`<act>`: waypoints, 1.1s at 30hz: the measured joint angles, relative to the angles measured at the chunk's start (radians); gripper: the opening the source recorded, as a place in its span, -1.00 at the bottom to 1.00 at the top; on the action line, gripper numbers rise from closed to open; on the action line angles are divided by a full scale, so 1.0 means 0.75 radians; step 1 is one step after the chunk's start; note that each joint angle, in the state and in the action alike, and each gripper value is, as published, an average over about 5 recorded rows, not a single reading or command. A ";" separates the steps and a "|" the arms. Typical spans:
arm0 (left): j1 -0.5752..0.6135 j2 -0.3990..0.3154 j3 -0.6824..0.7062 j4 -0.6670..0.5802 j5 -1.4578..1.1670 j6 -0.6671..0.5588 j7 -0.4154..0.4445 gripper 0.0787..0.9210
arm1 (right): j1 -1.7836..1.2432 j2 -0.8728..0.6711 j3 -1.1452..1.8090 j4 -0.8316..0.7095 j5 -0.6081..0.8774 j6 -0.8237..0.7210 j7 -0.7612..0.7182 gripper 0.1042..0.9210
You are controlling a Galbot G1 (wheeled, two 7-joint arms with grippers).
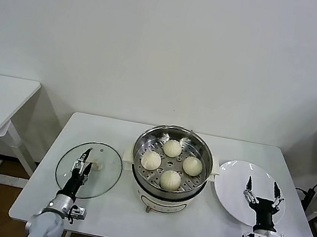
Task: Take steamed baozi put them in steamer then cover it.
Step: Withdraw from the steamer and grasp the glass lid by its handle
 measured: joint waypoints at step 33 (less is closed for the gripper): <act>-0.132 -0.039 0.003 0.152 -0.008 0.001 0.033 0.01 | -0.002 0.016 0.000 0.006 -0.026 0.004 -0.004 0.76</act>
